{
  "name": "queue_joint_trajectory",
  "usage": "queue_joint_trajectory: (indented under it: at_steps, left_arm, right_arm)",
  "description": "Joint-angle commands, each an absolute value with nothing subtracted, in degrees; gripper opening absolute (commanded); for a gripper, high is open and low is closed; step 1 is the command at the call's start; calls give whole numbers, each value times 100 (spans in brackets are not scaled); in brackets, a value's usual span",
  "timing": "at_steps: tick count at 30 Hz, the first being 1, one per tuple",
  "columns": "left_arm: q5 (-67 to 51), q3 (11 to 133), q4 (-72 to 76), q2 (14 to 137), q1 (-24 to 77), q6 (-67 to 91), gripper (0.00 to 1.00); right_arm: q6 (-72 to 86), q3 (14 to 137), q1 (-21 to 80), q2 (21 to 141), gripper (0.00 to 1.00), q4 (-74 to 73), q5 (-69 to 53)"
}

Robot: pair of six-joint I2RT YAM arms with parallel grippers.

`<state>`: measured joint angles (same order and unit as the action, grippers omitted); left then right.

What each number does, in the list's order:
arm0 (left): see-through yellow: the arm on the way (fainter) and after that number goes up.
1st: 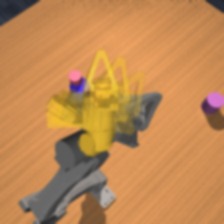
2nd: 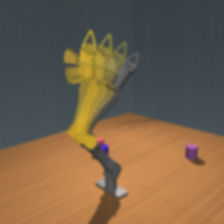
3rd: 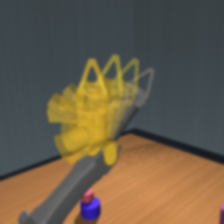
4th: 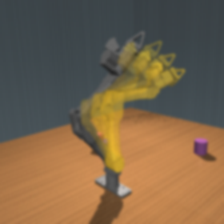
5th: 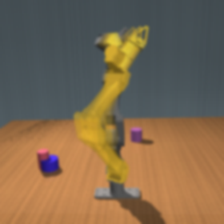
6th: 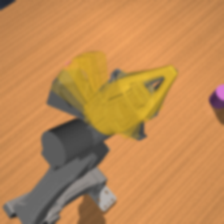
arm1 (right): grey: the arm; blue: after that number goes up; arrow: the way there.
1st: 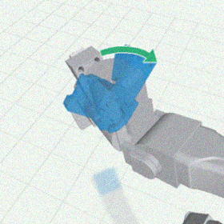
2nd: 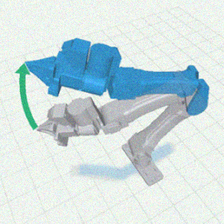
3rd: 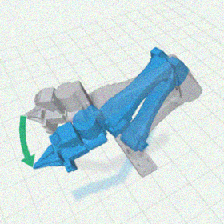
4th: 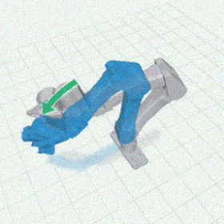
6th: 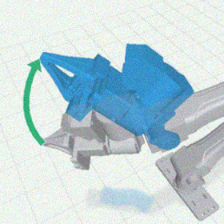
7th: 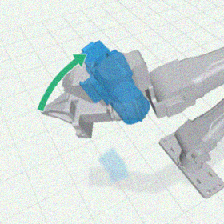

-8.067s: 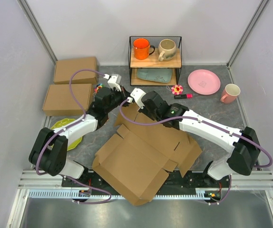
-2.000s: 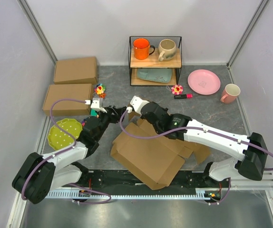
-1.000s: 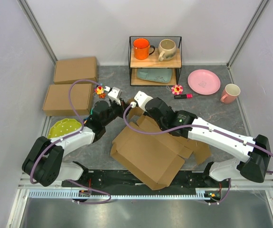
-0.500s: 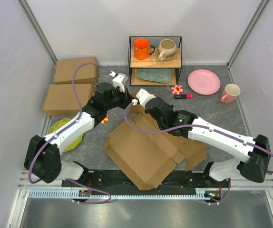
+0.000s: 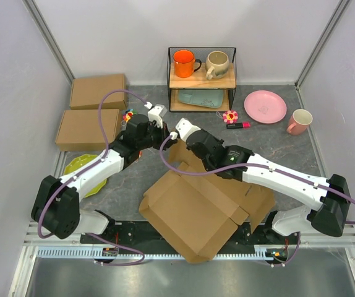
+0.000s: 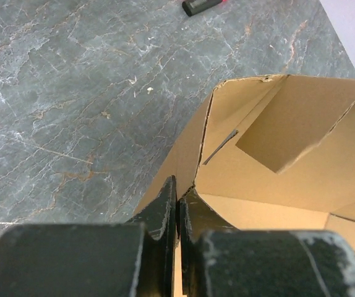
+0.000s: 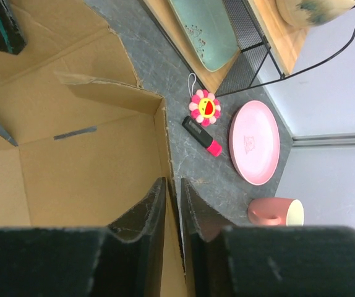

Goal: Fold the paper box

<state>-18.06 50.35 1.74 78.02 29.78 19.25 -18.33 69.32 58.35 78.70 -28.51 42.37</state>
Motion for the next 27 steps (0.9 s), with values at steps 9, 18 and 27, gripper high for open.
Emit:
queue_joint_trajectory:
  at_steps: [9, 18, 27]
  left_arm:
    - [-1644, 4790, 544, 7365, 2997, 2021, 3]
    - [-1626, 4254, 923, 7084, 2997, 1916, 20]
    - [-1670, 3938, 475, 7005, 3006, 1740, 33]
  right_arm:
    - [-1336, 6671, 5845, 7761, 20, -3146, 4228]
    - [-1274, 6556, 5853, 7796, 0, -3164, 4254]
    - [-1257, 6644, 5853, 7752, 0, -3234, 4158]
